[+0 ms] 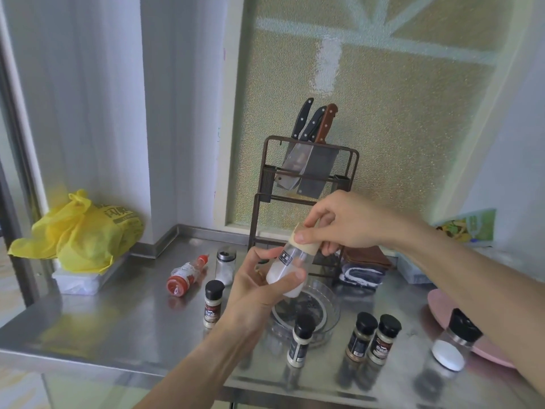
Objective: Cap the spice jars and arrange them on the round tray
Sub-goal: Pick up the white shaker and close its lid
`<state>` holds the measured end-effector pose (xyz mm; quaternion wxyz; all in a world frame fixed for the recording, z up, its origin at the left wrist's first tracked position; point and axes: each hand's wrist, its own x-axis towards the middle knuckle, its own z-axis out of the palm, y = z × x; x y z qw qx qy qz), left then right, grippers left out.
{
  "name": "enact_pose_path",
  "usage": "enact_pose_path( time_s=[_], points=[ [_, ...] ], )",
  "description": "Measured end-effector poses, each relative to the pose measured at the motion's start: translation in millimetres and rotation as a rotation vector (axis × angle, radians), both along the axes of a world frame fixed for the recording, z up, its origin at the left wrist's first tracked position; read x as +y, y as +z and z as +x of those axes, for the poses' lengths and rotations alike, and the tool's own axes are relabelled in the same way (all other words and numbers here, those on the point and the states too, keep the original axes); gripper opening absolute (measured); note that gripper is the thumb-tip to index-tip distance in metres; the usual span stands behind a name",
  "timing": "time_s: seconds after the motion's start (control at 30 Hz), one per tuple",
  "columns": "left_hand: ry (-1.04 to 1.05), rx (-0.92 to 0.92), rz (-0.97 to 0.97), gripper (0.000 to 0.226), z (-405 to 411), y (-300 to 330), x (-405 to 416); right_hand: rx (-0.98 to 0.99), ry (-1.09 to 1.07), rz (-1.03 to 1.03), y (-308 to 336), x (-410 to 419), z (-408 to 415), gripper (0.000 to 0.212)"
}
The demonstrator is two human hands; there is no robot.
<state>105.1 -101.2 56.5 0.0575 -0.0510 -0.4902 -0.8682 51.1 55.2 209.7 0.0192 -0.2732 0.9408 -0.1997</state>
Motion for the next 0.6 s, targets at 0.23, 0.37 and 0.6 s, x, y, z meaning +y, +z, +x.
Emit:
enact_pose_path(
  time_s=[0.23, 0.37, 0.6],
  points=[
    [0.148, 0.034, -0.150, 0.050, -7, 9, 8, 0.126, -0.116, -0.104, -17, -3, -4, 0.039],
    [0.247, 0.069, -0.402, 0.052, -25, 22, 5, 0.031, -0.164, -0.326, -31, -8, -10, 0.057],
    [0.137, -0.021, -1.073, 0.055, -71, 14, -8, 0.002, -0.283, -0.093, -82, -10, -49, 0.050]
  ],
)
